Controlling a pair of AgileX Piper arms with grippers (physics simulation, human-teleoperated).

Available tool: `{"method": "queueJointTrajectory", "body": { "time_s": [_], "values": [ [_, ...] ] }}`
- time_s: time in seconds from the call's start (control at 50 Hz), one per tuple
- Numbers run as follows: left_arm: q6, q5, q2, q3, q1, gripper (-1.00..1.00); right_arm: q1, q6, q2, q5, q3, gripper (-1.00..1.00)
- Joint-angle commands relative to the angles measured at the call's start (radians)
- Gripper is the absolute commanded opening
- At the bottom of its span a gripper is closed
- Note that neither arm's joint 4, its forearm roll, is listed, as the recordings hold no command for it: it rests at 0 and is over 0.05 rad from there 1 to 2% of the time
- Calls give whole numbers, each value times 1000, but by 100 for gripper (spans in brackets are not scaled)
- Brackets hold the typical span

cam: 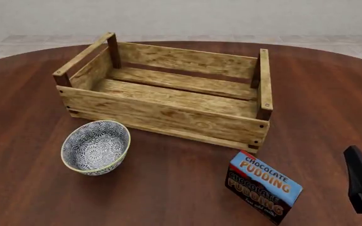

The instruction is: Pick up the salad dressing and put it in the tray.

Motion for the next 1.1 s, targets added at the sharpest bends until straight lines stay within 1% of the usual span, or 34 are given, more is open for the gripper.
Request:
{"method": "queueJointTrajectory", "body": {
  "time_s": [0.02, 0.14, 0.36, 0.66, 0.94, 1.1],
  "values": [
    [13, -11, 0, 34, 67, 100, 4, -5, 0, 1, 3, 100],
    [32, -20, 0, 54, 85, 100, 2, -5, 0, 2, 3, 100],
    [52, -44, 0, 114, 160, 100, 0, -4, 0, 2, 5, 100],
    [51, -52, 0, 146, 189, 100, -4, -3, 0, 7, 0, 100],
    [52, -92, 0, 215, 223, 100, -2, -9, 0, 5, 2, 100],
    [53, -103, 1, 221, 243, 100, -2, -10, 0, 4, 3, 100]
  ]
}}
